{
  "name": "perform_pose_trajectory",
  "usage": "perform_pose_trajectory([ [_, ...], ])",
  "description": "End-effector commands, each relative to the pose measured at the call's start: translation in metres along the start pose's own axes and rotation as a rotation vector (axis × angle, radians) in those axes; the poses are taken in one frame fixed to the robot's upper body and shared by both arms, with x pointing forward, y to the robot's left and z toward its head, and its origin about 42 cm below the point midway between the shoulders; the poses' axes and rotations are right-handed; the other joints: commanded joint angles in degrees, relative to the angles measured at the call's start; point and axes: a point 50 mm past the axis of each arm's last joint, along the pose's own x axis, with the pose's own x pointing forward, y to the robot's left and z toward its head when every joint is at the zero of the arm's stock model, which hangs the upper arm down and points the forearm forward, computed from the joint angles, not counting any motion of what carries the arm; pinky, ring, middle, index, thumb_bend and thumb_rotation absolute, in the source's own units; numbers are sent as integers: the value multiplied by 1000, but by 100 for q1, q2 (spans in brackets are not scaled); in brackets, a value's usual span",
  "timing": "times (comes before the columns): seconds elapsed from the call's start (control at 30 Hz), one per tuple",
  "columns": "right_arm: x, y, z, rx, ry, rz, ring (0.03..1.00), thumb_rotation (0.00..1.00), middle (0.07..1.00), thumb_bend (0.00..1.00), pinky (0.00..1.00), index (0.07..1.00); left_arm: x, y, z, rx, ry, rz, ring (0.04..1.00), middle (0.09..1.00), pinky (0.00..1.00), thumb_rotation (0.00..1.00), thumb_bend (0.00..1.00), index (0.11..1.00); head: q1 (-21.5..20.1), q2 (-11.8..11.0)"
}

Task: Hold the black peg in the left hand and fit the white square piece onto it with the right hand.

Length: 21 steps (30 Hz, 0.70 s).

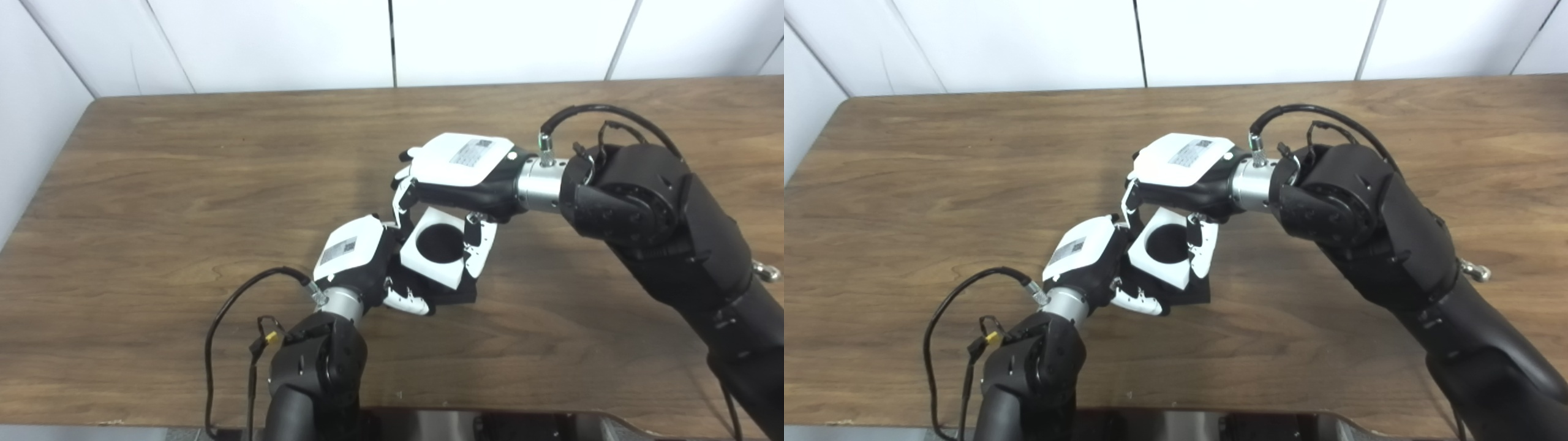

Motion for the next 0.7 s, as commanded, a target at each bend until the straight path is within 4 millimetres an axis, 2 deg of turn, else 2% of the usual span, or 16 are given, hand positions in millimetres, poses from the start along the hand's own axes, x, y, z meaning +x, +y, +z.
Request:
perform_pose_trajectory([
  [0.0,1,-16,3,-42,-16,-54,887,133,756,524,1000,482,0,4,11,-5,-25,15,1000,878,1000,55,522,482,16,10],
  [0.33,3,-13,0,-45,-11,-38,884,134,758,524,1000,483,-2,6,11,-22,-23,20,1000,876,1000,56,521,482,0,16],
  [0.6,5,7,-7,-13,14,27,896,144,764,524,1000,492,-3,6,9,-24,-30,23,1000,874,1000,54,521,482,-6,27],
  [0.63,5,9,-8,-7,23,40,897,163,765,718,1000,561,-3,6,9,-23,-29,21,1000,874,1000,54,521,482,-7,33],
  [0.67,6,11,-9,0,33,54,901,182,769,825,1000,606,-3,6,9,-23,-28,20,1000,875,1000,55,521,482,-5,37],
])
